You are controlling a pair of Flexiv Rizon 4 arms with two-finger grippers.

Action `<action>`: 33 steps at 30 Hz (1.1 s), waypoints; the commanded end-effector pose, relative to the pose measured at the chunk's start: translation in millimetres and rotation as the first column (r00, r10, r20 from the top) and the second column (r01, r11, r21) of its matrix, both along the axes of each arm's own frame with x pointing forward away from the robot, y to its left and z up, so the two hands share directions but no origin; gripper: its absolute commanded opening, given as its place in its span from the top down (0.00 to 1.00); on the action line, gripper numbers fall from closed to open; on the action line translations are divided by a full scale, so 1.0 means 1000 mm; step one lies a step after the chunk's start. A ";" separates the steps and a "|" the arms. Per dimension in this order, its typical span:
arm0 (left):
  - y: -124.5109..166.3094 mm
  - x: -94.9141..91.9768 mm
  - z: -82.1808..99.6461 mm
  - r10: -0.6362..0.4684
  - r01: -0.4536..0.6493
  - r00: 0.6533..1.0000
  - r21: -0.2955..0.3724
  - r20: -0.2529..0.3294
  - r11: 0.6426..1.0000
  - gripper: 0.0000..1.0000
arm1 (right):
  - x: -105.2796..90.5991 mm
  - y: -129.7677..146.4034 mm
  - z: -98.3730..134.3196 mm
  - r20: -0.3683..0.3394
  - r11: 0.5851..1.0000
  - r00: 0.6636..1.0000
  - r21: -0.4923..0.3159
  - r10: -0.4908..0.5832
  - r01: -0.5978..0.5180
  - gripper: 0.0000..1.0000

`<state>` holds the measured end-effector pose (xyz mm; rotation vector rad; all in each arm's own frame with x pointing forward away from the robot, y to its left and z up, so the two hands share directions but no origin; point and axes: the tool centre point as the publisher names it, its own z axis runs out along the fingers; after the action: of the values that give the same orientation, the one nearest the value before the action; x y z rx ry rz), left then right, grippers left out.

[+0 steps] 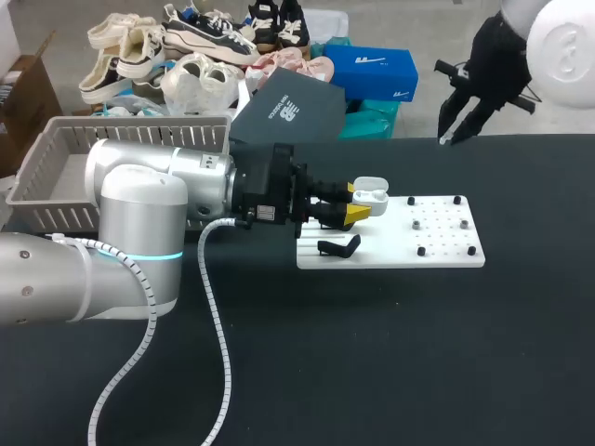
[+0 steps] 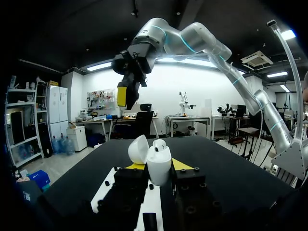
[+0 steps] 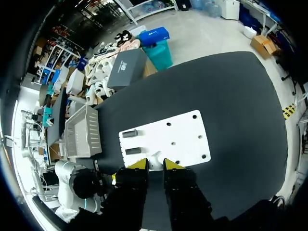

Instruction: Pick up each earbud case from the left stands, insert the matching earbuds, close the lid, and place the case in the box.

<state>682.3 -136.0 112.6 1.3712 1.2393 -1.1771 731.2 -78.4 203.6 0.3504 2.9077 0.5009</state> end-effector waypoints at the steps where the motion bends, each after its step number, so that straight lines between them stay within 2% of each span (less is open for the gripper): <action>1: 0.000 0.002 -0.001 -0.003 0.003 1.000 -0.001 0.000 1.000 1.00 | -0.020 0.018 0.037 -0.112 0.990 0.987 -0.064 0.118 -0.126 1.00; 4: 0.000 0.002 -0.001 -0.003 0.003 1.000 -0.001 0.000 1.000 1.00 | -0.029 0.035 0.043 -0.149 0.976 0.971 -0.084 0.188 -0.201 1.00; 8: 0.000 0.002 -0.001 -0.003 0.003 1.000 -0.001 0.000 1.000 1.00 | -0.036 0.053 0.044 -0.172 0.965 0.958 -0.091 0.230 -0.248 1.00; 13: 0.000 0.002 -0.001 -0.003 0.003 1.000 -0.001 0.000 1.000 1.00 | -0.050 0.071 0.042 -0.196 0.944 0.930 -0.050 0.310 -0.325 1.00; 23: 0.000 0.002 -0.001 -0.003 0.003 1.000 -0.001 0.000 1.000 1.00 | -0.073 0.093 0.033 -0.168 0.924 0.910 0.009 0.379 -0.383 1.00; 28: 0.000 0.002 -0.001 -0.003 0.003 1.000 -0.001 0.000 1.000 1.00 | -0.086 0.105 0.024 -0.156 0.919 0.908 -0.012 0.388 -0.395 1.00; 33: 0.000 0.002 -0.001 -0.003 0.003 1.000 -0.001 0.000 1.000 1.00 | -0.086 0.105 0.024 -0.156 0.919 0.908 -0.012 0.388 -0.395 1.00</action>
<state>682.3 -136.0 112.6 1.3712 1.2393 -1.1771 650.4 28.3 228.8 -0.2335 3.1614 0.4809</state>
